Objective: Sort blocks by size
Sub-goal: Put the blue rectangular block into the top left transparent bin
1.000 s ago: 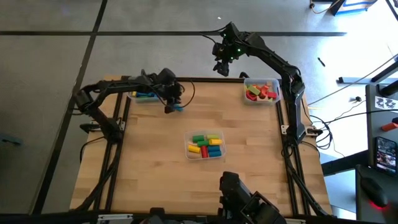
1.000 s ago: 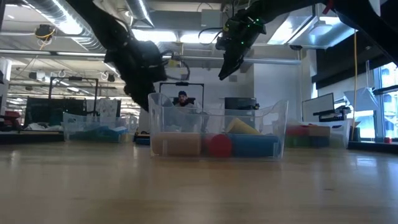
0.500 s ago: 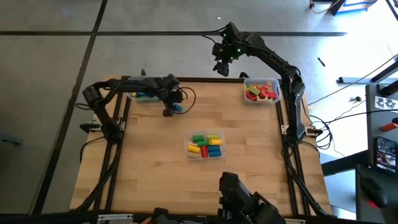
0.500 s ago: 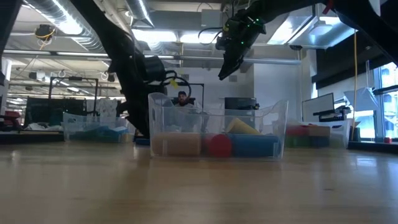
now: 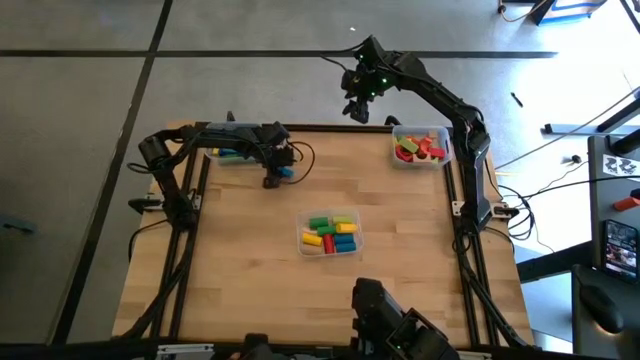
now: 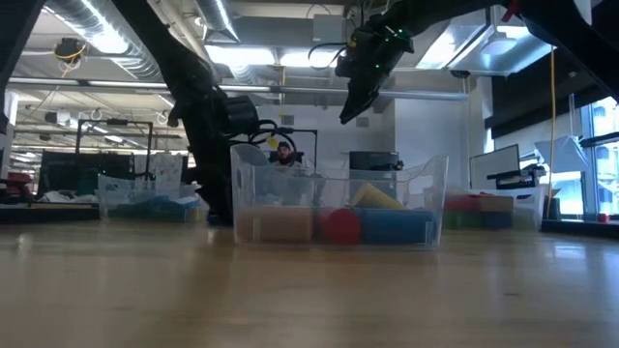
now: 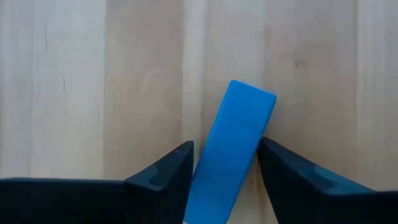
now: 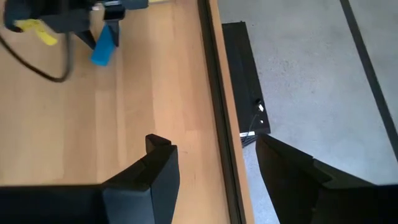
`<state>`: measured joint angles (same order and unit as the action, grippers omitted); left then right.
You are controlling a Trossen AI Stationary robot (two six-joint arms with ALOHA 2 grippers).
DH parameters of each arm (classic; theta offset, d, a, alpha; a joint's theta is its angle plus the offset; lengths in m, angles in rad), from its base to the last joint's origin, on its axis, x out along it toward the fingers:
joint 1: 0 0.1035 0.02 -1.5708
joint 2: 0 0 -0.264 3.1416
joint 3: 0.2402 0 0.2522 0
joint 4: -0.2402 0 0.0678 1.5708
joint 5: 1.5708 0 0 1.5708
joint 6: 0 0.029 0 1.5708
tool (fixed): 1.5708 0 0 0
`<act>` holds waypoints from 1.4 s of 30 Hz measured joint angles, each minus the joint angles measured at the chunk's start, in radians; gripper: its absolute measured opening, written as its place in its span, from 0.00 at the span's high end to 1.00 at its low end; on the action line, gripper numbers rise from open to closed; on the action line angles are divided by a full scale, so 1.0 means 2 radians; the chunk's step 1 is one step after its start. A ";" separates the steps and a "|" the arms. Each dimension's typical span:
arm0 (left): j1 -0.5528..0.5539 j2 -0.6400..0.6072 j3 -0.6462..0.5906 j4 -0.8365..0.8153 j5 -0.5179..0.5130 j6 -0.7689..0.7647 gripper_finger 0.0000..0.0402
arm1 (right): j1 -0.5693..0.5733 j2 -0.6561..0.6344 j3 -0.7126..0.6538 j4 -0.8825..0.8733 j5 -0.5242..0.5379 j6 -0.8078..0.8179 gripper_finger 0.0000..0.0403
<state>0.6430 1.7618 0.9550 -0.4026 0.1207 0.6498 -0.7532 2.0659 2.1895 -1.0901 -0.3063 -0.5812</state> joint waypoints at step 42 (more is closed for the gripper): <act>-0.053 -0.020 -0.187 0.361 0.040 -0.164 0.58 | 0.000 0.000 0.000 -0.018 -0.014 -0.011 0.49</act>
<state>0.5362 1.7227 0.5805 0.3195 0.2010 0.3213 -0.7528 2.0659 2.1895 -1.1267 -0.3344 -0.6029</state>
